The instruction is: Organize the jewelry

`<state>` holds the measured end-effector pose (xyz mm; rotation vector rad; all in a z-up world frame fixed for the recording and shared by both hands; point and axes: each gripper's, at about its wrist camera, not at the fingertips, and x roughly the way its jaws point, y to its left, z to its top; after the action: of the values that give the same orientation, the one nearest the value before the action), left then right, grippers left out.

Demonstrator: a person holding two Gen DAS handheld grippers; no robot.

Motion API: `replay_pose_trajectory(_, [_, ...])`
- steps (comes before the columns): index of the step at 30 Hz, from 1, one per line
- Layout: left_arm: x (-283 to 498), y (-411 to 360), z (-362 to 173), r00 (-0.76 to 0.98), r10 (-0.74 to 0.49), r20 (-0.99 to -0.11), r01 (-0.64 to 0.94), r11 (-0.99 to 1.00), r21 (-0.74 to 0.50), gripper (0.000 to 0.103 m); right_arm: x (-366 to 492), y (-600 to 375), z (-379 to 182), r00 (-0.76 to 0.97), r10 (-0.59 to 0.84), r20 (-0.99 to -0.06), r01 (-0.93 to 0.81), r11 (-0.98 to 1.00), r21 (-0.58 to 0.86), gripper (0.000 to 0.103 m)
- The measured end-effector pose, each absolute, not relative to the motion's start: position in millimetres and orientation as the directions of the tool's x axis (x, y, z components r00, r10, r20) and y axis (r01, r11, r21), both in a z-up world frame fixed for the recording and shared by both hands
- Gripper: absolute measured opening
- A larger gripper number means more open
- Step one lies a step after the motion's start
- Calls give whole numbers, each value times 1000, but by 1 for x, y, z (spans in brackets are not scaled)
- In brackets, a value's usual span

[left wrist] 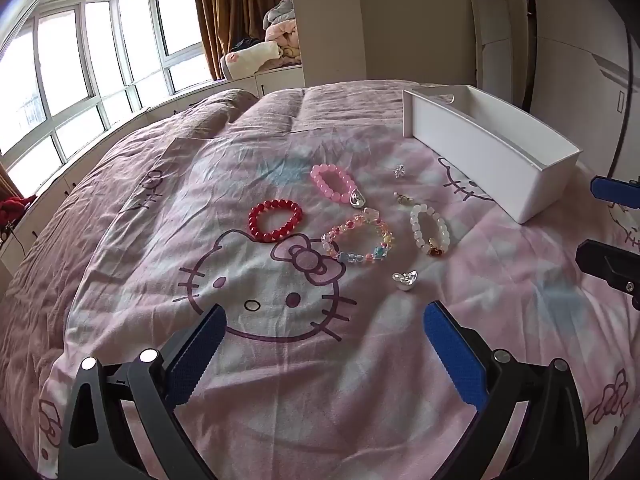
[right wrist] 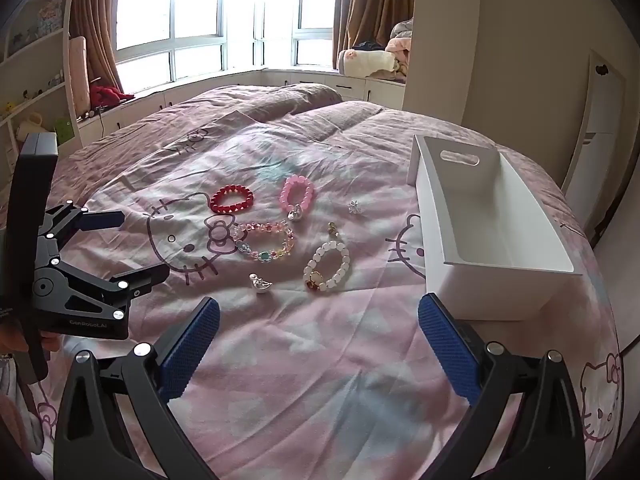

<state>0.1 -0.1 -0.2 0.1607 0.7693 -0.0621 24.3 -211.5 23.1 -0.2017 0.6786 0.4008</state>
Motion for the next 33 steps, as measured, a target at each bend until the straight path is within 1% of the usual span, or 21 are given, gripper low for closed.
replay_pose_trajectory(5, [2,0,-3,716,15,-698,111,985,135,100,29,-212,20,705,280,-651,-413,909,-56,98])
replay_pose_trajectory(7, [4,0,-4,712,21,-702,104,985,135,100,25,-214,24,713,300,-633,-421,906,-46,98])
replay_pose_trajectory(8, [3,-4,1,720,3,-694,116,985,124,100,25,-214,24,715,297,-633,-420,906,-50,98])
replay_pose_trajectory(14, [3,-8,12,734,-2,-679,118,985,125,100,22,-212,33,726,289,-623,-415,908,-63,98])
replay_pose_trajectory(16, [-3,-8,10,746,-10,-666,130,983,132,100,24,-215,27,728,290,-621,-408,911,-53,98])
replay_pose_trajectory(27, [-1,-15,14,745,-10,-667,123,985,123,100,22,-214,30,738,297,-606,-412,909,-57,98])
replay_pose_trajectory(33, [-3,-6,11,747,-17,-664,127,985,118,100,21,-212,30,731,317,-604,-431,901,-48,98])
